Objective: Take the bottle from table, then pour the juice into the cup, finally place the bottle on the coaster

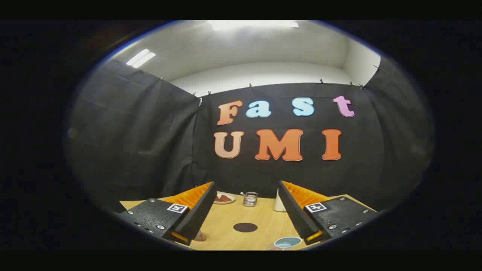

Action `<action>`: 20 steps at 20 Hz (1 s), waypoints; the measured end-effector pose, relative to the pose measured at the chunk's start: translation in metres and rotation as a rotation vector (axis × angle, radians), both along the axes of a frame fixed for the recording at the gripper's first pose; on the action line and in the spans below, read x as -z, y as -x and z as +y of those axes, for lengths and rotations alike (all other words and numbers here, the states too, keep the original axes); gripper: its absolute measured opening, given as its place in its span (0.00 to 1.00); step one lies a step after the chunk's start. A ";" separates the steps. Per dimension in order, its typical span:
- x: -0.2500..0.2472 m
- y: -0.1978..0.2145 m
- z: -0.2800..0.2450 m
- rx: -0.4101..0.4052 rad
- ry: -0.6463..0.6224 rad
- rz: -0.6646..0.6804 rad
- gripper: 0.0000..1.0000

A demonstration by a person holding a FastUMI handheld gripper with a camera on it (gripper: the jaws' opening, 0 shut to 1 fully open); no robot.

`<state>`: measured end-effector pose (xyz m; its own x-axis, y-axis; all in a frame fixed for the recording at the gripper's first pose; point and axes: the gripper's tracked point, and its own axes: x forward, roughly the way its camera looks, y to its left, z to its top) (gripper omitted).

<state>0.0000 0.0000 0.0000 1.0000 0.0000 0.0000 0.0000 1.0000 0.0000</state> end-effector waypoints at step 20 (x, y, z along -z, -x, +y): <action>0.006 0.003 0.025 -0.044 -0.039 0.006 0.97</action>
